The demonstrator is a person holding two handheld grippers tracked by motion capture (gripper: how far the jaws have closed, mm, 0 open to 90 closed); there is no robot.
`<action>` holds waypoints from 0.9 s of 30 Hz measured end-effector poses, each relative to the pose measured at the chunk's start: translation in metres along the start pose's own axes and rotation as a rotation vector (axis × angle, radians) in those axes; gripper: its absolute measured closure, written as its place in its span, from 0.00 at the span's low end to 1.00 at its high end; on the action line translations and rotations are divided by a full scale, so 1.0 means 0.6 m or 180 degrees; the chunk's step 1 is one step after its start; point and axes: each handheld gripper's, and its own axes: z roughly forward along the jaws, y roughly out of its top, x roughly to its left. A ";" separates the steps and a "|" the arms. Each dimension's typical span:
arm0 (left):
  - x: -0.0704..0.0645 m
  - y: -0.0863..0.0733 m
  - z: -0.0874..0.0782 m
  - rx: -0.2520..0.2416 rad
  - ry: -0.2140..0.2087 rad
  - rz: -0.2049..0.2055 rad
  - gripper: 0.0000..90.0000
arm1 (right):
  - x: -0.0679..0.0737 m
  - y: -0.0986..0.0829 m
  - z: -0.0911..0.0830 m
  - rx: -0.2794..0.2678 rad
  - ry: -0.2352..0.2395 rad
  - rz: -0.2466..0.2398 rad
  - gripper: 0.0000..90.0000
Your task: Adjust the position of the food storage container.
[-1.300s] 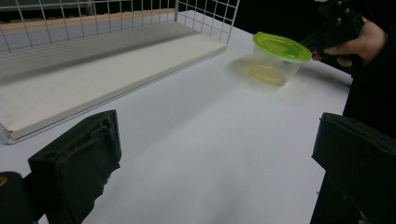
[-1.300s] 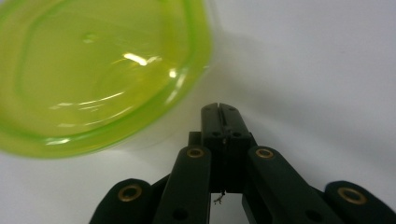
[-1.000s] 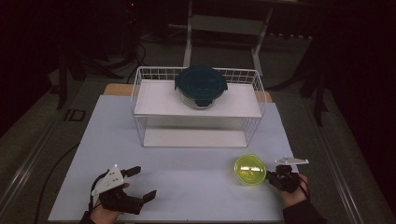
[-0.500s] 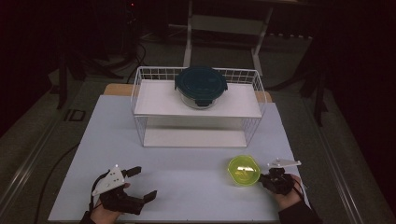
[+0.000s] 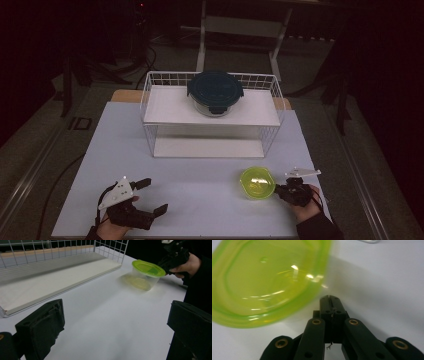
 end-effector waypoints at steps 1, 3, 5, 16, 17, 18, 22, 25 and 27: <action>0.000 0.000 0.000 -0.0005 0.0000 -0.0004 0.01 | 0.004 0.000 0.003 0.0023 0.0004 -0.0039 1.00; 0.000 0.000 0.001 -0.0003 0.0001 -0.0004 0.01 | 0.012 0.001 0.006 0.0036 0.0056 -0.0065 1.00; -0.001 0.000 0.001 0.0004 -0.0006 0.0005 0.01 | 0.018 0.004 0.009 0.0053 0.0069 -0.0107 1.00; -0.001 0.000 0.003 0.0013 -0.0018 0.0008 0.01 | 0.047 0.018 0.030 0.0109 0.0180 -0.0205 1.00; -0.001 0.000 0.003 0.0012 -0.0018 0.0010 0.01 | 0.049 0.020 0.032 0.0113 0.0195 -0.0214 1.00; -0.001 0.000 0.003 0.0011 -0.0019 0.0012 0.01 | 0.052 0.023 0.034 0.0114 0.0205 -0.0217 1.00; -0.001 0.000 0.002 0.0002 -0.0020 0.0006 0.01 | 0.066 0.034 0.045 0.0135 0.0258 -0.0273 1.00; -0.001 0.000 0.001 -0.0001 -0.0017 0.0003 0.01 | 0.078 0.043 0.055 0.0157 0.0295 -0.0330 1.00; -0.001 0.000 0.000 -0.0001 -0.0017 0.0007 0.01 | 0.087 0.048 0.061 0.0167 0.0315 -0.0370 1.00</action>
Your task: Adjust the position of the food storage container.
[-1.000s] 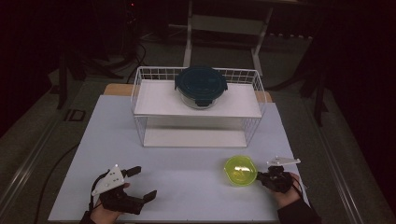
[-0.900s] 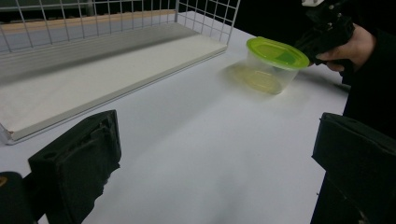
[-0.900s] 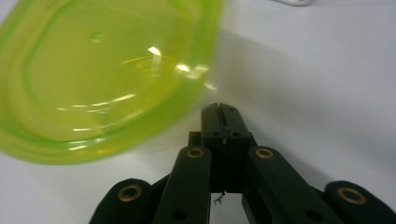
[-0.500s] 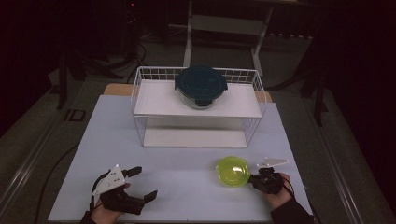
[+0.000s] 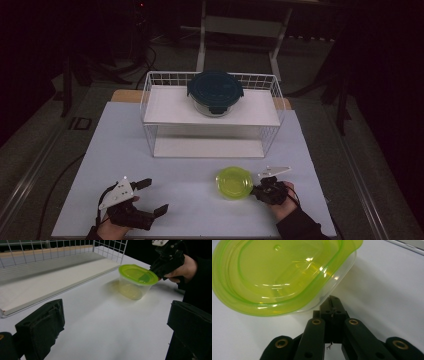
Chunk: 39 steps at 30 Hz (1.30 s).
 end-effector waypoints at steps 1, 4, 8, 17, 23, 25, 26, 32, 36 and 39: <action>0.000 0.000 -0.001 -0.0005 -0.0003 0.0001 0.01 | 0.003 0.002 0.002 0.0007 0.0012 -0.0014 1.00; 0.001 0.000 -0.001 -0.0008 0.0001 -0.0004 0.01 | 0.010 0.008 0.009 0.0017 0.0030 -0.0051 1.00; 0.001 0.000 -0.001 -0.0011 -0.0003 -0.0005 0.01 | 0.021 0.017 0.022 0.0043 0.0068 -0.0093 1.00; -0.001 0.000 0.000 0.0000 -0.0015 0.0014 0.01 | 0.034 0.032 0.038 0.0040 0.0137 -0.0127 1.00; -0.001 0.000 -0.002 -0.0016 -0.0019 0.0011 0.01 | 0.037 0.041 0.049 0.0060 0.0157 -0.0154 1.00; -0.001 0.001 -0.003 -0.0021 -0.0021 0.0018 0.01 | 0.037 0.044 0.053 0.0063 0.0170 -0.0138 1.00; -0.002 0.001 -0.003 -0.0021 -0.0021 0.0019 0.01 | 0.037 0.045 0.055 0.0064 0.0183 -0.0132 1.00; -0.002 0.001 -0.002 -0.0024 -0.0035 0.0022 0.01 | 0.044 0.054 0.063 0.0069 0.0196 -0.0183 1.00; -0.003 0.001 -0.003 -0.0025 -0.0034 0.0032 0.01 | 0.047 0.059 0.068 0.0066 0.0191 -0.0181 1.00; -0.002 0.001 -0.002 -0.0026 -0.0042 0.0030 0.01 | 0.048 0.064 0.072 0.0065 0.0206 -0.0176 1.00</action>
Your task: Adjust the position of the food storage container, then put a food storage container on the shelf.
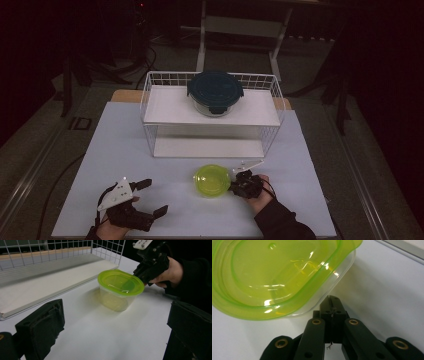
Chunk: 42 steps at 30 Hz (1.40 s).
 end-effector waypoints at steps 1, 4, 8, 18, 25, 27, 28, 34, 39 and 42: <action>0.000 0.000 0.000 -0.0003 -0.0007 -0.0003 0.01 | 0.000 0.002 0.002 0.0001 0.0009 -0.0007 1.00; -0.001 0.001 0.000 -0.0012 -0.0009 0.0003 0.01 | 0.002 0.004 0.004 -0.0008 0.0011 -0.0008 1.00; -0.001 0.001 0.001 -0.0010 -0.0012 0.0012 0.01 | 0.003 0.006 0.007 -0.0026 0.0011 0.0003 1.00; -0.001 0.002 0.001 -0.0021 -0.0009 0.0019 0.01 | -0.002 -0.005 -0.019 -0.0042 -0.0090 -0.0075 0.97; -0.004 0.005 0.000 -0.0052 -0.0001 0.0045 0.01 | -0.013 -0.026 -0.051 -0.0020 -0.0203 -0.0065 0.82; -0.004 0.005 0.002 -0.0045 -0.0013 0.0029 0.01 | -0.014 -0.031 -0.059 -0.0024 -0.0215 -0.0034 0.75; -0.004 0.005 0.002 -0.0037 -0.0013 0.0025 0.01 | -0.015 -0.034 -0.064 -0.0050 -0.0233 -0.0022 0.72; -0.004 0.011 0.006 -0.0009 -0.0044 0.0045 0.01 | -0.016 -0.044 -0.099 -0.0184 -0.0312 0.0056 0.59; -0.001 0.028 0.011 -0.0034 -0.0068 -0.0014 0.01 | -0.015 -0.045 -0.122 -0.0390 -0.0214 0.0271 0.37; -0.001 0.039 0.018 -0.0016 -0.0043 0.0033 0.01 | -0.012 -0.042 -0.132 -0.0533 -0.0072 0.0335 0.24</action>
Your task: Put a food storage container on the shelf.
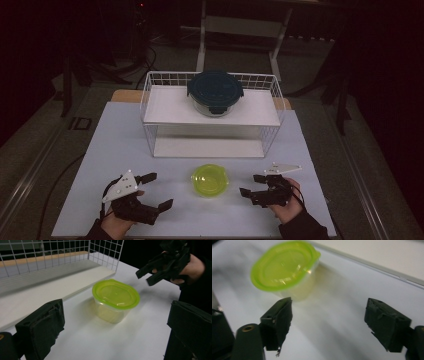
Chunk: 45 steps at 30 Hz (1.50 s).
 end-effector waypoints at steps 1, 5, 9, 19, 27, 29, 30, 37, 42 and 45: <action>0.001 0.003 0.003 0.0003 -0.0005 0.0001 0.01 | 0.001 0.002 -0.002 -0.0044 0.0020 0.0036 0.24; 0.005 0.016 0.018 0.0053 -0.0001 -0.0046 0.01 | -0.001 0.014 -0.007 -0.0195 0.0046 0.0170 0.22; 0.012 0.030 0.033 0.0103 -0.0047 -0.0157 0.01 | -0.001 0.029 -0.009 -0.0308 0.0094 0.0167 0.20; 0.022 0.049 0.078 0.0076 -0.0220 -0.0349 0.01 | 0.006 0.050 0.018 -0.0227 0.0250 0.0163 0.18; 0.030 0.054 0.116 0.0413 -0.0363 -0.0681 0.01 | 0.007 0.063 0.044 0.0004 0.0361 0.0535 0.15; 0.033 0.053 0.126 0.0520 -0.0356 -0.0757 0.01 | 0.004 0.063 0.050 0.0003 0.0410 0.0640 0.16; 0.036 0.053 0.131 0.0584 -0.0376 -0.0849 0.03 | 0.002 0.062 0.053 0.0019 0.0446 0.0681 0.16; 0.063 0.032 0.154 0.0834 -0.0533 -0.1762 0.17 | -0.010 0.063 0.072 0.0143 0.0653 0.1053 0.36; 0.073 0.016 0.161 0.0930 -0.0497 -0.2118 0.34 | -0.016 0.067 0.090 0.0266 0.0672 0.1155 0.49; 0.075 0.010 0.163 0.1013 -0.0503 -0.2215 0.40 | -0.017 0.067 0.101 0.0345 0.0669 0.1204 0.54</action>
